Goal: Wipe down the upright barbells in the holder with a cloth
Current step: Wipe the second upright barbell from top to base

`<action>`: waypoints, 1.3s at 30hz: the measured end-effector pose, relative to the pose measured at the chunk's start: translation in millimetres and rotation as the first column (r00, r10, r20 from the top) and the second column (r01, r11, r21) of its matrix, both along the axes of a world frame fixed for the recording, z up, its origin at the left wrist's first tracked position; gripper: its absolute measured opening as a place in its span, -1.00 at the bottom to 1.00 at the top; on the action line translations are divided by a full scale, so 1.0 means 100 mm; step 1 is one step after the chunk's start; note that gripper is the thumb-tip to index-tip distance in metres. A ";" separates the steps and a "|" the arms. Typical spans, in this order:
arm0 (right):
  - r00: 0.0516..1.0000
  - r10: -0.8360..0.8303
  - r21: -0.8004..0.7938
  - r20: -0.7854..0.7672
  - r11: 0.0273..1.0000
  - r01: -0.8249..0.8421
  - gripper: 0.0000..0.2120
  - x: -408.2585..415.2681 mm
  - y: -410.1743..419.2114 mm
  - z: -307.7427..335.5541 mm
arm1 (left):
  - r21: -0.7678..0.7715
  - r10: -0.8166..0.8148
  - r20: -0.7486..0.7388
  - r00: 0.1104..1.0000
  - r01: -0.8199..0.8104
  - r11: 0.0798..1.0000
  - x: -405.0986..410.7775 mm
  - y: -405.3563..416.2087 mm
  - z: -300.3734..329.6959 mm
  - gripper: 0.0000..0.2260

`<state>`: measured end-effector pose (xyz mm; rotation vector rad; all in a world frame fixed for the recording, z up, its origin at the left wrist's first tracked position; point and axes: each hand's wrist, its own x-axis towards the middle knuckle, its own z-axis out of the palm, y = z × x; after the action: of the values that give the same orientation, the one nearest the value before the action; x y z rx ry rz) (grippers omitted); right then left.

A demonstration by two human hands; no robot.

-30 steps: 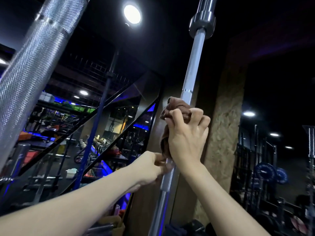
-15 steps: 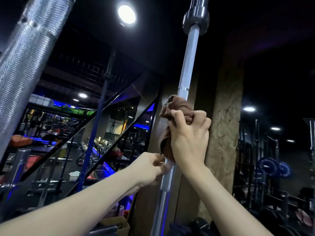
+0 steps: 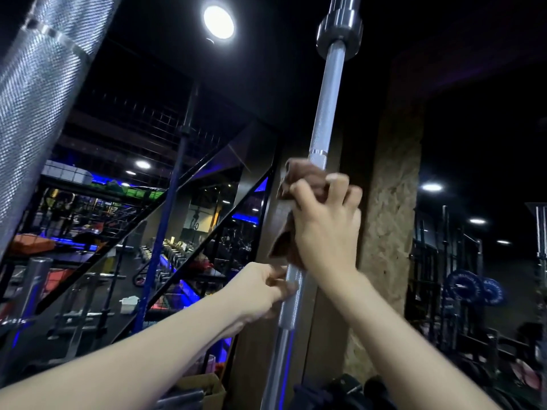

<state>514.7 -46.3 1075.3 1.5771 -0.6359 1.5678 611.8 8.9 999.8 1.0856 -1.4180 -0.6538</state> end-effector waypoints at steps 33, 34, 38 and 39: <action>0.737 0.583 0.234 0.342 0.707 -0.667 -0.79 -0.08 -0.15 0.14 | -0.002 0.023 0.010 1.000 -0.023 1.000 -0.01 -0.08 0.00 -0.76; 0.769 0.557 0.243 0.314 0.735 -0.633 -0.79 -0.07 -0.15 -0.01 | -0.004 0.021 -0.006 1.000 -0.021 1.000 -0.01 -0.08 -0.01 -0.78; 0.932 0.354 0.114 0.076 0.926 -0.360 -0.78 -0.06 -0.05 -0.26 | -0.015 0.011 -0.044 0.999 -0.011 1.000 -0.02 -0.03 -0.01 -0.82; 0.965 0.261 0.041 0.000 0.965 -0.261 -0.81 -0.05 -0.05 -0.15 | -0.015 -0.009 -0.055 0.998 0.009 1.000 -0.02 -0.03 -0.01 -0.80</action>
<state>509.2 -51.3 1060.3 1.7514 -0.4734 1.7502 609.5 6.1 998.6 1.0430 -1.3795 -0.6736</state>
